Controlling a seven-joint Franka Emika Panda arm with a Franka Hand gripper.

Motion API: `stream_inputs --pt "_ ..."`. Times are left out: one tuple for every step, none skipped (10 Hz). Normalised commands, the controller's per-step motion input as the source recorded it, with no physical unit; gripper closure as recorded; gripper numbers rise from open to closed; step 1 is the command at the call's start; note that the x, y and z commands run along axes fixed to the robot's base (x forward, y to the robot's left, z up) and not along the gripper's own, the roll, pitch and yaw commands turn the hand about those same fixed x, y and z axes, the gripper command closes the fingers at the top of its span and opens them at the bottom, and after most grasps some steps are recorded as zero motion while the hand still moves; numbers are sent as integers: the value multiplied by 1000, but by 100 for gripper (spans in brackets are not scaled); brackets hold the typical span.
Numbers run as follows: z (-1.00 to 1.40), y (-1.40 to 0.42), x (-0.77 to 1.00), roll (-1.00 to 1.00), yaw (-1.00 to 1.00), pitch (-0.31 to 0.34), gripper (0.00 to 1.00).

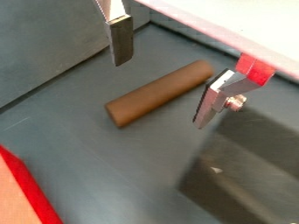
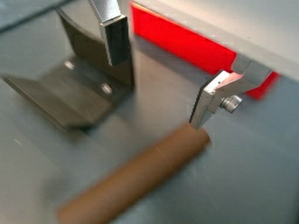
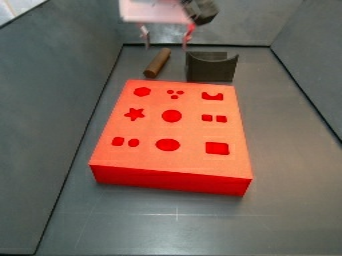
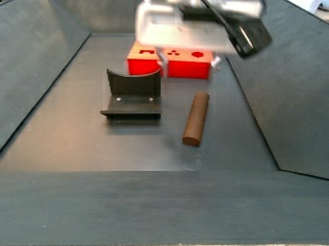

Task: Pick up the oval object. Move up. Place the oval object on the fixture. Regrasp the oval object. Move to above the board. Insert the oval object.
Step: Pick up the oval object.

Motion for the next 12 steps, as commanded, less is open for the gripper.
stream_inputs --pt "-580 0 -709 110 -271 -283 0" --pt "-577 0 -689 113 -286 -279 0" --pt "-600 3 -586 97 -297 -276 0" --pt "-403 31 -354 21 -283 -210 0" --pt "-54 180 14 -46 -169 -81 0" --pt "-57 326 449 -86 -100 0 0" --pt "-291 263 323 0 -74 0 0" --pt "-351 134 51 14 -103 -26 0" --pt "-6 40 0 0 -71 -24 0" --pt "-91 0 0 0 0 0 0" --pt "-671 -149 0 61 0 -34 0" --pt "-226 0 0 -30 0 -73 0"
